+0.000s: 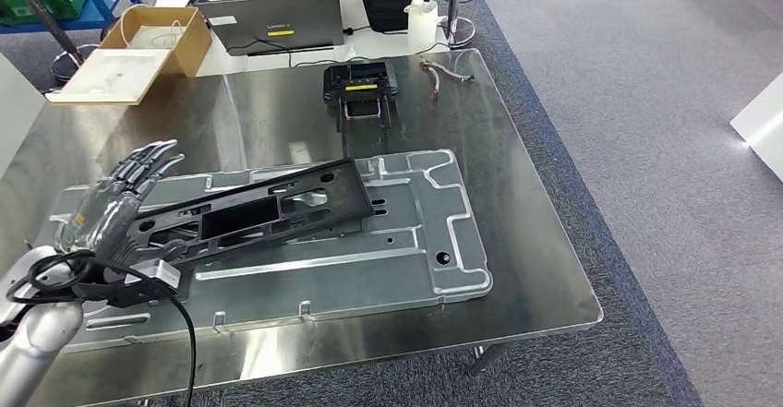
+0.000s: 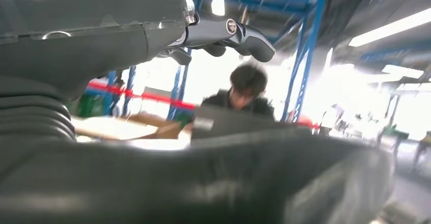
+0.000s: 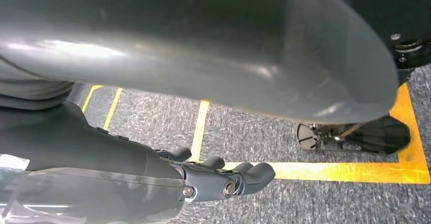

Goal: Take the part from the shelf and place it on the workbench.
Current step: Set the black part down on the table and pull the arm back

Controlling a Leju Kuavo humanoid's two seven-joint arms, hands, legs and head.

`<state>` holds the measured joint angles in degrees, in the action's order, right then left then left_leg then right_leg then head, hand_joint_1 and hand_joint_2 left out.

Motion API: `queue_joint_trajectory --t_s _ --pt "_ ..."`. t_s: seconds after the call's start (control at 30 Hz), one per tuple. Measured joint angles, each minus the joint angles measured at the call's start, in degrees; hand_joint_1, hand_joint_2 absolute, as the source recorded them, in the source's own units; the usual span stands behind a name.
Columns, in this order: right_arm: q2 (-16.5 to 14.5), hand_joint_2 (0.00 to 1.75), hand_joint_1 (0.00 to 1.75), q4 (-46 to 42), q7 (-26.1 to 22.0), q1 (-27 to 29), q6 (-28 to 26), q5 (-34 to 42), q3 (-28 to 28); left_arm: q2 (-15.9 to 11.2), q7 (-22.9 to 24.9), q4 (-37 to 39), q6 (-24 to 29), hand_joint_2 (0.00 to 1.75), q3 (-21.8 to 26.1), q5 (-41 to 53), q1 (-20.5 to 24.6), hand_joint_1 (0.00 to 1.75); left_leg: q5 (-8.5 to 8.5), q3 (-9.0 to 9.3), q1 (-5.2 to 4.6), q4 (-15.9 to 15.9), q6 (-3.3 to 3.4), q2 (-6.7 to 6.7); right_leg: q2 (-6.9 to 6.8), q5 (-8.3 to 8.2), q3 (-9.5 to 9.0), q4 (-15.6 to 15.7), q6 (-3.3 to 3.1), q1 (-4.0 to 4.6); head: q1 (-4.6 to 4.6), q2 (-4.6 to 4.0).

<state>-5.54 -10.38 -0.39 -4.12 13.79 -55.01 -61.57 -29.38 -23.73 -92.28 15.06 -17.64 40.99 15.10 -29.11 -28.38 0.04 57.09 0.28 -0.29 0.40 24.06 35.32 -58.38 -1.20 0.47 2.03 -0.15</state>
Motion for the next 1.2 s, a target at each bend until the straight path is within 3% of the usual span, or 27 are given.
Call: queue_joint_trajectory --t_s 0.2,0.3,0.37,0.47,0.5,0.53,0.57,0.63,0.7,0.83,0.9,0.97,1.0,1.03,1.07,1.13,1.2 --pt "-0.3 0.00 0.00 0.0 -0.1 0.0 -0.4 0.3 -0.3 0.6 -0.2 -7.6 0.6 0.00 0.6 3.4 -2.2 0.00 -0.16 -0.10 -0.25 0.3 0.49 0.01 -0.01 -0.12 -0.02 0.1 0.38 -0.27 0.00 0.00" --pt "-0.4 0.00 0.00 0.0 -0.1 0.0 -0.4 0.5 -0.4 0.7 0.0 -9.6 1.1 0.00 0.5 5.8 -2.8 0.00 0.70 0.05 -0.14 -0.2 1.10 0.13 0.04 -0.41 -0.11 0.2 1.05 -0.35 0.00 0.00" --pt "-0.4 0.00 0.00 0.0 -0.2 0.0 -0.4 0.6 -0.5 0.8 0.2 -10.7 1.6 0.00 0.2 7.2 -3.1 0.00 1.79 0.19 0.29 -1.2 1.73 0.38 0.08 1.55 0.73 -1.7 1.55 -0.25 0.00 0.00" --pt "-0.4 0.00 0.00 0.0 -0.2 0.0 -0.4 0.7 -0.7 1.0 0.5 -11.7 1.8 0.00 -0.3 8.2 -3.7 0.00 2.47 -0.45 0.49 -1.5 2.00 0.61 0.01 7.44 4.67 -11.6 2.16 -0.69 0.00 0.00" --pt "-0.4 0.00 0.00 0.0 -0.3 0.0 -0.4 0.7 -0.7 1.0 0.6 -11.8 1.8 0.00 -0.6 8.4 -3.9 0.00 2.52 -0.73 0.52 -1.3 1.94 0.64 -0.03 8.19 5.46 -14.0 2.38 -0.96 0.00 0.00" --pt "-0.4 0.00 0.00 0.0 -0.3 0.1 -0.4 0.7 -0.7 1.1 0.6 -12.0 1.9 0.00 -0.8 8.6 -4.1 0.00 2.54 -1.01 0.57 -1.0 1.87 0.67 -0.07 7.87 5.38 -14.5 2.57 -1.20 0.00 0.00" --pt "-0.4 0.00 0.00 0.0 -0.3 0.1 -0.4 0.7 -0.7 1.1 0.7 -12.1 1.9 0.00 -1.0 8.9 -4.2 0.00 2.51 -1.29 0.64 -0.7 1.74 0.67 -0.11 6.52 4.16 -12.8 2.73 -1.45 0.00 0.00" --pt "-0.4 0.00 0.00 0.0 -0.4 0.0 -0.4 0.7 -0.7 1.2 0.9 -12.5 2.0 0.00 -1.3 9.4 -4.4 0.00 2.29 -1.86 0.78 0.1 1.23 0.65 -0.12 3.69 -0.04 -5.7 2.84 -1.79 -0.01 0.00" --pt "-0.4 0.00 0.00 0.0 -0.5 -0.1 -0.4 0.7 -0.7 1.2 1.0 -12.9 2.1 0.00 -1.6 9.7 -4.4 0.00 2.18 -2.35 0.77 0.7 0.38 0.59 0.01 2.65 -2.40 -1.3 2.38 -1.58 0.00 0.00" --pt "-0.5 0.00 0.00 0.0 -0.6 -0.2 -0.4 0.8 -0.8 1.2 1.3 -13.5 2.5 0.00 -2.3 10.2 -4.6 0.00 1.79 -3.04 0.84 1.5 -1.17 0.48 -0.07 2.16 -1.82 -0.5 0.60 -1.41 0.01 0.00" --pt "-0.5 0.00 0.00 0.0 -0.6 -0.3 -0.4 0.8 -0.9 1.2 1.4 -13.7 2.5 0.00 -2.6 10.4 -4.7 0.00 -1.63 -4.52 1.01 5.2 -1.55 0.47 -0.28 1.43 -1.18 -0.2 -0.40 -1.47 0.01 0.00" --pt "-0.5 0.00 0.00 0.0 -0.6 -0.3 -0.4 0.8 -1.0 1.1 1.5 -13.8 2.5 0.00 -2.9 10.7 -4.8 0.00 -6.25 -6.94 1.05 12.2 -1.73 0.47 -0.40 0.69 -0.15 -0.3 -0.90 -1.18 0.01 0.00" --pt "-0.5 0.00 0.00 0.0 -0.6 -0.3 -0.4 0.8 -1.0 1.1 1.5 -13.8 2.6 0.00 -3.1 10.9 -4.9 0.00 -7.54 -7.69 1.05 15.1 -1.77 0.47 -0.42 0.26 0.46 -0.3 -0.98 -1.00 0.02 0.00" --pt "-0.5 0.00 0.00 0.0 -0.6 -0.3 -0.4 0.9 -1.1 1.1 1.5 -13.9 2.6 0.00 -3.3 11.1 -5.0 0.00 -7.69 -7.59 1.05 16.3 -1.72 0.47 -0.43 -0.19 1.09 -0.4 -1.00 -0.83 0.02 0.00" --pt "-0.5 0.00 0.00 0.0 -0.6 -0.3 -0.4 0.9 -1.1 1.1 1.6 -13.9 2.7 0.00 -3.5 11.2 -5.1 0.00 -6.74 -6.43 1.02 15.3 -1.56 0.47 -0.43 -0.64 1.70 -0.5 -0.98 -0.68 0.01 0.00" --pt "-0.6 0.00 0.00 0.0 -0.6 -0.3 -0.4 0.9 -1.1 1.1 1.7 -14.3 2.8 0.00 -3.9 11.3 -5.1 0.00 -3.73 -1.56 0.84 8.0 -0.89 0.49 -0.45 -1.53 2.69 -0.6 -0.81 -0.50 0.01 0.00" --pt "-0.7 0.00 0.00 0.0 -0.6 -0.3 -0.4 0.9 -1.2 1.0 1.8 -14.9 2.9 0.00 -4.1 11.3 -5.1 0.00 -2.28 2.28 0.44 1.5 -0.40 0.58 -0.46 -2.50 3.21 -0.6 -0.32 -0.43 0.01 0.00"
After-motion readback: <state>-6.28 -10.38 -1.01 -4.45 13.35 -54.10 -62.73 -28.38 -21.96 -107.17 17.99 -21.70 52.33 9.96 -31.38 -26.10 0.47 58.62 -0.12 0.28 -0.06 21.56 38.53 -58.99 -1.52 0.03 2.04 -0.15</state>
